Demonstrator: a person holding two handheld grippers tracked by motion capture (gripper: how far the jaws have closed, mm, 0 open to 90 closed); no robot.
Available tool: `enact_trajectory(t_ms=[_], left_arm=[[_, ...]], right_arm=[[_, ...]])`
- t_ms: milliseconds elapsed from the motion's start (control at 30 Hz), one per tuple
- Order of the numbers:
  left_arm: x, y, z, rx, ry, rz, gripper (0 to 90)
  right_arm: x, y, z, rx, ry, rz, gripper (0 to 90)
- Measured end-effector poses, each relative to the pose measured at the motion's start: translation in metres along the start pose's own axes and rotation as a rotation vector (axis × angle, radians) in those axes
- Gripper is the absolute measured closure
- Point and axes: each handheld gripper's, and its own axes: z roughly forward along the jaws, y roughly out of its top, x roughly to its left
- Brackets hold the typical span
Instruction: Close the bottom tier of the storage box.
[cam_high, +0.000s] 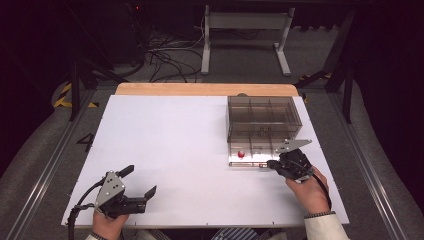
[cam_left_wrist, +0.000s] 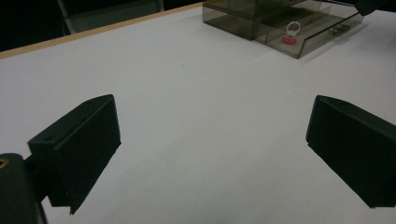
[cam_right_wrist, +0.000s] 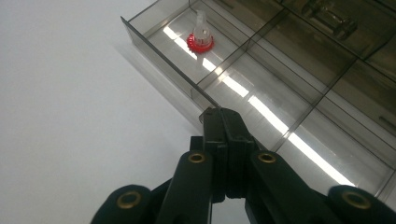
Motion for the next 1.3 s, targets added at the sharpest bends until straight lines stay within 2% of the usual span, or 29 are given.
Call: enact_trajectory(t_ms=[367, 833, 1300], left_arm=[[0.0, 0.0, 0.0, 0.0, -0.001, 0.0, 3.8], [0.0, 0.0, 0.0, 0.0, -0.001, 0.003, 3.8], [0.0, 0.0, 0.0, 0.0, -0.001, 0.004, 3.8]], right_arm=[[-0.007, -0.008, 0.005, 0.061, -0.012, 0.019, 90.0], [-0.009, -0.01, 0.008, 0.102, -0.016, 0.026, 90.0], [-0.013, -0.015, 0.021, 0.141, -0.034, 0.039, 90.0]])
